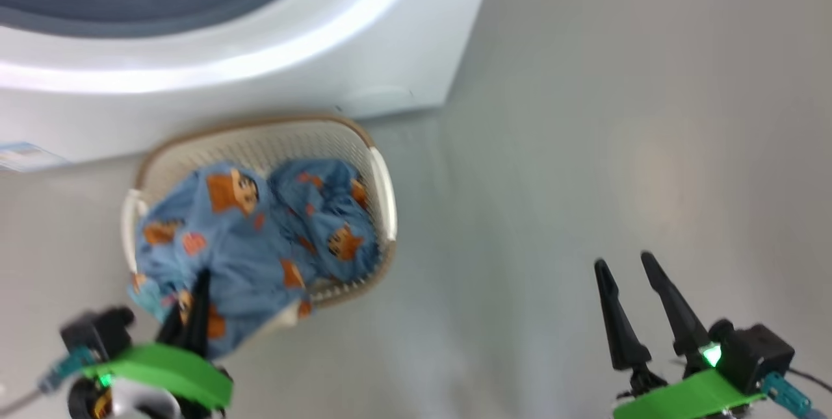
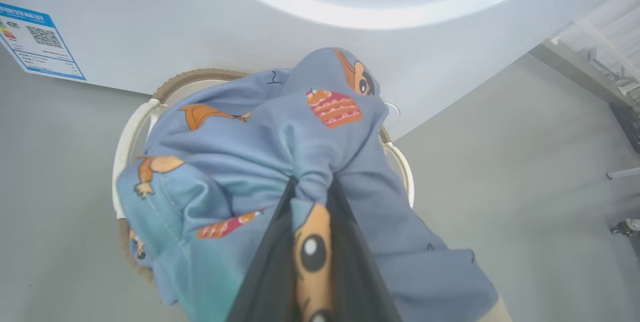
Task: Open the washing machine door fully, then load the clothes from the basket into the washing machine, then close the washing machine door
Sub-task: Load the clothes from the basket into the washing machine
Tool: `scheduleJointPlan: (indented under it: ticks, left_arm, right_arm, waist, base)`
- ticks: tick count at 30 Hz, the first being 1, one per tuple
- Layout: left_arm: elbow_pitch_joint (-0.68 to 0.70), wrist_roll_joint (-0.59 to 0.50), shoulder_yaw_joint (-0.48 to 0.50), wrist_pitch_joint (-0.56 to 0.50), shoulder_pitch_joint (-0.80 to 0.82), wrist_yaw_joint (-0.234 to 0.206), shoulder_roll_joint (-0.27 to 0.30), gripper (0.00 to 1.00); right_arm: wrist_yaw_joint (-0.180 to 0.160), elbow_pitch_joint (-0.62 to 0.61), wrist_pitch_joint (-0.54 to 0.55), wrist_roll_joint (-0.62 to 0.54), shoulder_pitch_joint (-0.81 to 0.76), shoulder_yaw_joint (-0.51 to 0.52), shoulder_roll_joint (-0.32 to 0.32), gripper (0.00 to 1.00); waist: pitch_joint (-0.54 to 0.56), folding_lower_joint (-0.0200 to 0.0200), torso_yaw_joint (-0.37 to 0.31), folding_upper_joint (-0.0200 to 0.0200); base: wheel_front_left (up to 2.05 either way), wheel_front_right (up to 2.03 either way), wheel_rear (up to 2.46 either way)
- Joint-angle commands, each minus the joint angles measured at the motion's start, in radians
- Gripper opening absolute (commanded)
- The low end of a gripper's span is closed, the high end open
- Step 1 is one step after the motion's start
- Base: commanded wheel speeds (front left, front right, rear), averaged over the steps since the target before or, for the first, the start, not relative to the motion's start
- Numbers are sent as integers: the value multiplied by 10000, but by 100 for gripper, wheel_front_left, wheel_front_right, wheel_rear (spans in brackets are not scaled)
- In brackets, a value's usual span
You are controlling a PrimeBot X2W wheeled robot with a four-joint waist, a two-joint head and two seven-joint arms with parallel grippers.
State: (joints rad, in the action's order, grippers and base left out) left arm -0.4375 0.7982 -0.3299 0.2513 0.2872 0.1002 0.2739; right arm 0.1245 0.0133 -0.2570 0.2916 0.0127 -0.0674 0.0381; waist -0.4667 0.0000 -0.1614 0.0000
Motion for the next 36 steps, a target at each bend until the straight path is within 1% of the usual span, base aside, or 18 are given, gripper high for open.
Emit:
scheduleJointPlan:
  ticks: [1,7,11,12,22,27,36]
  left_arm:
    - [406,-311,441,102,-460,-92,73,0]
    - [1550,-1601,919,103,-1832,-365,-526,0]
    - [2324,-2515,1263,104,-2527,-373,-888,0]
    - [2606,-2886,1448,104,-2863,-364,-1078,0]
    - [3731,-4520,2416,104,-4203,-270,-1820,0]
    - [4167,-5055,2794,104,-4715,-206,-2020,0]
    - [4702,-5410,3116,104,-5247,-84,-2168,0]
  right_arm:
    - [62,-142,-48,-148,-328,-139,121,100]
    - [62,-40,-48,-406,-936,68,121,100]
    - [62,-19,-48,-627,-1198,145,121,100]
    - [62,-25,-48,-785,-1316,135,121,100]
    - [62,19,-48,-1233,-2120,434,121,100]
    - [62,74,-48,-1291,-2425,614,121,100]
    - [62,19,-48,-1373,-2552,1024,121,100]
  waist:
    - [2073,0,1437,0]
    - [3101,0,1937,0]
    - [3646,0,2207,0]
    - [3882,0,2313,0]
    - [5010,0,2878,0]
    - [5444,0,3052,0]
    - [5653,0,3070,0]
  base:
    - [0,0,0]
    - [0,0,0]
    - [0,0,0]
    - [0,0,0]
    - [0,0,0]
    - [0,0,0]
    - [0,0,0]
